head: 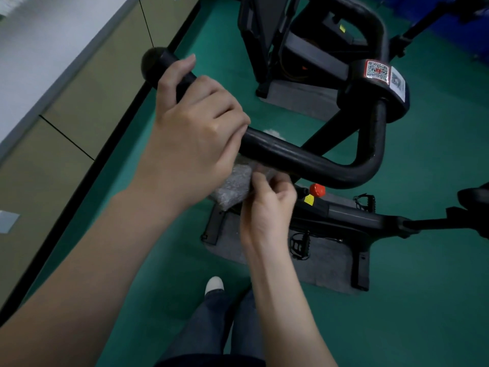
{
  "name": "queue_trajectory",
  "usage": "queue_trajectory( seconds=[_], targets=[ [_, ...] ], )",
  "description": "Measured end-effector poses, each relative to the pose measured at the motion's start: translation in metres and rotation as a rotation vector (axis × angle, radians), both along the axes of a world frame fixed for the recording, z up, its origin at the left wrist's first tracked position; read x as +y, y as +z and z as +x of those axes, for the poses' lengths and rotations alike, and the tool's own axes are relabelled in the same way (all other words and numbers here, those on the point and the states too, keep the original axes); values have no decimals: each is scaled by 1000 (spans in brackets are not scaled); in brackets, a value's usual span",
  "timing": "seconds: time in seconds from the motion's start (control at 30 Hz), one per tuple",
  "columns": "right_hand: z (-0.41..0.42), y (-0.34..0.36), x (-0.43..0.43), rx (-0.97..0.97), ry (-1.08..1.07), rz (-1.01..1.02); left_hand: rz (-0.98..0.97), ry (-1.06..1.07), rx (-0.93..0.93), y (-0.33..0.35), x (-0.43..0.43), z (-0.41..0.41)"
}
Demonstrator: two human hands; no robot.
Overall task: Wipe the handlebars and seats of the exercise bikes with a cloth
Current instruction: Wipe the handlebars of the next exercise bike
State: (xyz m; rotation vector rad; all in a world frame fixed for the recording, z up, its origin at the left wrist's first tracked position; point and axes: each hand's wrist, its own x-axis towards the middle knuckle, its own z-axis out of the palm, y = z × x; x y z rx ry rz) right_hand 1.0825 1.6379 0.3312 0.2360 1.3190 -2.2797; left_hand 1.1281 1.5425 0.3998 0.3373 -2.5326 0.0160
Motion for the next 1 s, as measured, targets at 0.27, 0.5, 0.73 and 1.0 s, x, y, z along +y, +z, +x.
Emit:
queue_trajectory(
  seconds=[0.27, 0.5, 0.73, 1.0],
  targets=[
    [-16, 4, 25, -55, -144, -78, 27, -11, 58, -7, 20, -10],
    [-19, 3, 40, -34, 20, -41, 143, -58, 41, -25, 39, -24],
    [-31, 2, 63, -21, -112, 10, 172, -52, 55, -25, 39, -24],
    [-42, 10, 93, 244, -538, 439, 184, -44, 76, -25, 39, -26]
  ],
)
